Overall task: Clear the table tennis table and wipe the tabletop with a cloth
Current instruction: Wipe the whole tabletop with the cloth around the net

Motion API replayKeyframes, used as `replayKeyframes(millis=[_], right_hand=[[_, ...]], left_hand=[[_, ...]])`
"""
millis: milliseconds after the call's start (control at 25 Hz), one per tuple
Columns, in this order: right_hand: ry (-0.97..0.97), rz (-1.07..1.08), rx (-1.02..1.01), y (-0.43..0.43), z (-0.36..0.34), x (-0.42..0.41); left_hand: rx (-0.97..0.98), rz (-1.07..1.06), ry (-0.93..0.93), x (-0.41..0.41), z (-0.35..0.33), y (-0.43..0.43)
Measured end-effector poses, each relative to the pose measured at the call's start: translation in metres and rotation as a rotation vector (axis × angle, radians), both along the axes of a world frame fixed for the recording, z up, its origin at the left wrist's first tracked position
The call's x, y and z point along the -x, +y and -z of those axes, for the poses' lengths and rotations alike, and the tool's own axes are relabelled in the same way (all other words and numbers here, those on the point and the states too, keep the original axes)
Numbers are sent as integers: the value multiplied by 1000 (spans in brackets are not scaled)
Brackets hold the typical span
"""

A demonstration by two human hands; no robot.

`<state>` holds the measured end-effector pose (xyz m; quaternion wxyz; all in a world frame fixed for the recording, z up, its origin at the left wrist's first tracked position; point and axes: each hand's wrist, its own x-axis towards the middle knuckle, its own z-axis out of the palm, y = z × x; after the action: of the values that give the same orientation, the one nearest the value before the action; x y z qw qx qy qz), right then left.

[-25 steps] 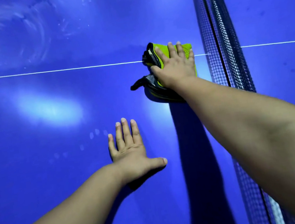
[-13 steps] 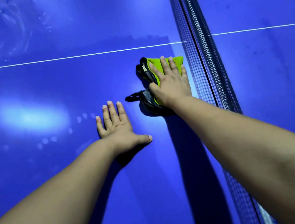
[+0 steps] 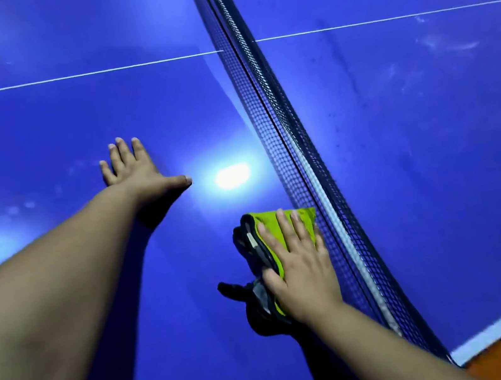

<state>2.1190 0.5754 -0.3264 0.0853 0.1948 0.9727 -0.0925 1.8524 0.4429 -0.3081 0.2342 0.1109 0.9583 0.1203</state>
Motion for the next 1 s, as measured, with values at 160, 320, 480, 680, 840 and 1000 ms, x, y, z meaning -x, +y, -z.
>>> replayKeyframes(millis=[160, 320, 480, 680, 840, 1000], right_hand=[[-13, 58, 16, -19, -1, -84], [-68, 128, 57, -32, -10, -142], [-131, 197, 47, -29, -10, -119], [-102, 220, 124, 6, -16, 4], [-11, 202, 235, 39, -15, 112], [53, 148, 284, 68, -9, 210]], left_hand=[[-6, 7, -15, -3, -3, -2], [18, 19, -57, -2, -8, 0], [58, 36, -72, 1, -9, 3], [92, 55, -87, 7, -8, 6], [129, 52, -116, 14, -4, 10], [173, 48, -146, 23, -1, 14]])
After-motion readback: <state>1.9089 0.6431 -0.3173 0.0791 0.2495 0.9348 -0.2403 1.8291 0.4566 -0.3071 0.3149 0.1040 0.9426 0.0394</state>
